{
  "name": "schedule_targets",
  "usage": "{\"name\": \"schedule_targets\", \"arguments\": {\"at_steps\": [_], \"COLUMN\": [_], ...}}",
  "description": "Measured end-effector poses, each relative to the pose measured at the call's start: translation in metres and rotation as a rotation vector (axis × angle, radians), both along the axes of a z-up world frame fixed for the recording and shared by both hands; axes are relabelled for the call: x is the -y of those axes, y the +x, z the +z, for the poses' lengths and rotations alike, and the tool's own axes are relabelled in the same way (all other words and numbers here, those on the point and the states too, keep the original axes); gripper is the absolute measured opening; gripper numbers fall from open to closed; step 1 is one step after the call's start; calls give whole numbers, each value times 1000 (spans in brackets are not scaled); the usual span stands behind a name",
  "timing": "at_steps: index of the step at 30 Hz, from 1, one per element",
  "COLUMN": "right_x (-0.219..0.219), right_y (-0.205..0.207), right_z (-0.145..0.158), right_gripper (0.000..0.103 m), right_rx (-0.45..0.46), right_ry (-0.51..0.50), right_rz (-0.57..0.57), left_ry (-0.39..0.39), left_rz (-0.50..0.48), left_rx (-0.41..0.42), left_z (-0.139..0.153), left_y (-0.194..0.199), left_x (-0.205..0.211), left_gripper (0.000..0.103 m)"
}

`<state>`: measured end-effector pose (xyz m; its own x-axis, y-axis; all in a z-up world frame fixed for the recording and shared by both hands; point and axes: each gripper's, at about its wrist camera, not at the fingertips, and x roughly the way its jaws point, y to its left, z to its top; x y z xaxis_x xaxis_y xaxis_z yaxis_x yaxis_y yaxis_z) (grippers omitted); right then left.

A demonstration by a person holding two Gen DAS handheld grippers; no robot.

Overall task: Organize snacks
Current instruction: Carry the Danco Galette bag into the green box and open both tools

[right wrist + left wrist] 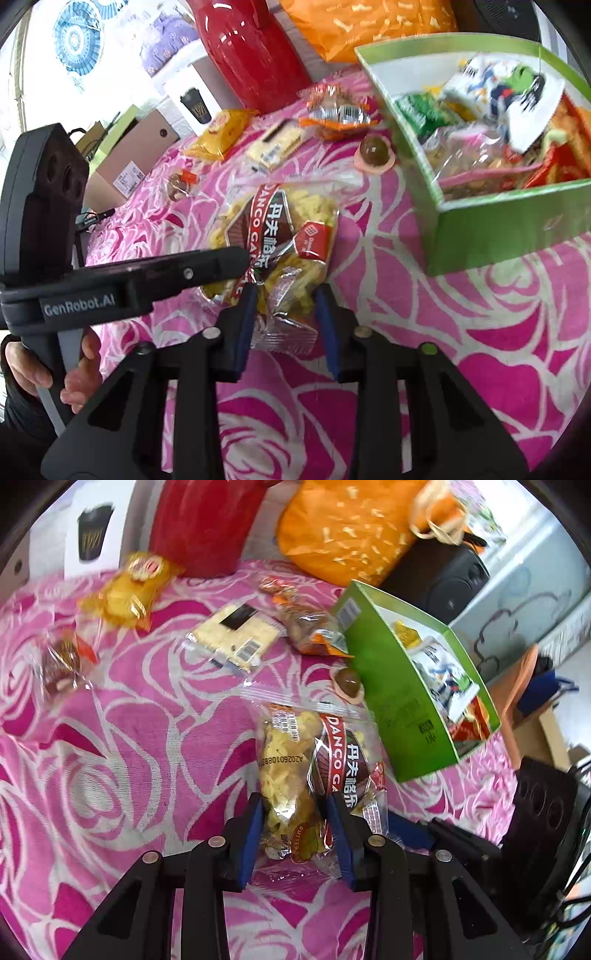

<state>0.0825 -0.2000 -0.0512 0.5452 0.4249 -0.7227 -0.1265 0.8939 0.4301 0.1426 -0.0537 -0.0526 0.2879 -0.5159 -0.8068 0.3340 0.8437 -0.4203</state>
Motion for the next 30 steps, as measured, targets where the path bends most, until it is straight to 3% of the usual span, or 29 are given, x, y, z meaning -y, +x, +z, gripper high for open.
{"name": "schedule_targets", "arguments": {"at_steps": [3,9,15,25,30], "right_x": [7,38,89,182,209], "right_y": [-8,-21,-30,-29,-16], "right_z": [20,68,93,91,85], "right_gripper": [34,34,34,34,34], "right_rx": [56,204,284,286,282], "right_ry": [9,12,-16,-19,-11], "right_rz": [-19,-94,-221,-408,-454], "left_ry": [-24,-53,-107,-115,-102], "left_rz": [-2,-51,-137,-289,-324], "left_rx": [16,160,210,213,194], "left_z": [16,75,111,113,104], "left_y": [-5,-12,3,24,33], "left_x": [2,26,82,198,229], "left_gripper": [33,33,33,33,33]}}
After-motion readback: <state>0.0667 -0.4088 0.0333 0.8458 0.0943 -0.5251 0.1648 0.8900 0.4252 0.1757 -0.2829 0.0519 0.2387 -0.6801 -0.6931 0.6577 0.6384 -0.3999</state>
